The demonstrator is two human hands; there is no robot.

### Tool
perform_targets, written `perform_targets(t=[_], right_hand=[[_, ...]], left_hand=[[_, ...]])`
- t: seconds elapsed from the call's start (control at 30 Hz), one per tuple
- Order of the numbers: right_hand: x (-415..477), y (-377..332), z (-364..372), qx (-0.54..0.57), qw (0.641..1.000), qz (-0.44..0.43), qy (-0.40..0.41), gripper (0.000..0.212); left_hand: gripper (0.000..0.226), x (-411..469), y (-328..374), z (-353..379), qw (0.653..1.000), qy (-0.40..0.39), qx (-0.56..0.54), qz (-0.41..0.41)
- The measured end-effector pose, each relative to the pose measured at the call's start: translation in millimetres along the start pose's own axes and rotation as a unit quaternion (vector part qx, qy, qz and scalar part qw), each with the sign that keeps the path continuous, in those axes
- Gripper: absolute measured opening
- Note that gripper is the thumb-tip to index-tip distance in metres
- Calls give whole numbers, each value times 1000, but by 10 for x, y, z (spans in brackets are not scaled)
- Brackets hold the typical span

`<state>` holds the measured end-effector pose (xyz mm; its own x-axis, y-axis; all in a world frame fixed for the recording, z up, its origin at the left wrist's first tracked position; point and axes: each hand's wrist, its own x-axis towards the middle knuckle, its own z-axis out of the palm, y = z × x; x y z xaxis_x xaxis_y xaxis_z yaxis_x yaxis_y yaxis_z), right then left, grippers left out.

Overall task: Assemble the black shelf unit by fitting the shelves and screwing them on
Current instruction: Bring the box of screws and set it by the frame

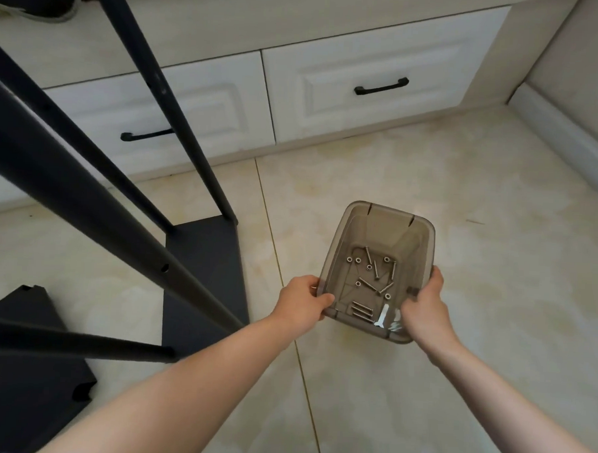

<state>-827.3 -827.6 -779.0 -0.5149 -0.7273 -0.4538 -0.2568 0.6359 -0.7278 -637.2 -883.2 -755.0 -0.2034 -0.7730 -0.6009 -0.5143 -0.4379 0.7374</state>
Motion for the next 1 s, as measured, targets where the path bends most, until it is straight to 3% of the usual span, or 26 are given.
perform_targets(t=[0.43, 0.7, 0.8, 0.93, 1.0], right_hand=[[140, -50, -12, -29, 999, 0, -13, 70], [-20, -46, -134, -99, 995, -11, -33, 63], [-65, -169, -265, -156, 987, -21, -22, 56], [-207, -435, -388, -211, 975, -69, -21, 38], [-350, -612, -393, -217, 970, -106, -36, 41]], left_hand=[[10, -5, 3, 85, 999, 22, -25, -40], [25, -276, -16, -42, 998, -23, -3, -52], [41, -473, -3, -249, 997, -38, 45, -49], [42, -823, -8, -660, 986, -52, 155, -20], [40, -1028, -38, -888, 985, -36, 165, -26]])
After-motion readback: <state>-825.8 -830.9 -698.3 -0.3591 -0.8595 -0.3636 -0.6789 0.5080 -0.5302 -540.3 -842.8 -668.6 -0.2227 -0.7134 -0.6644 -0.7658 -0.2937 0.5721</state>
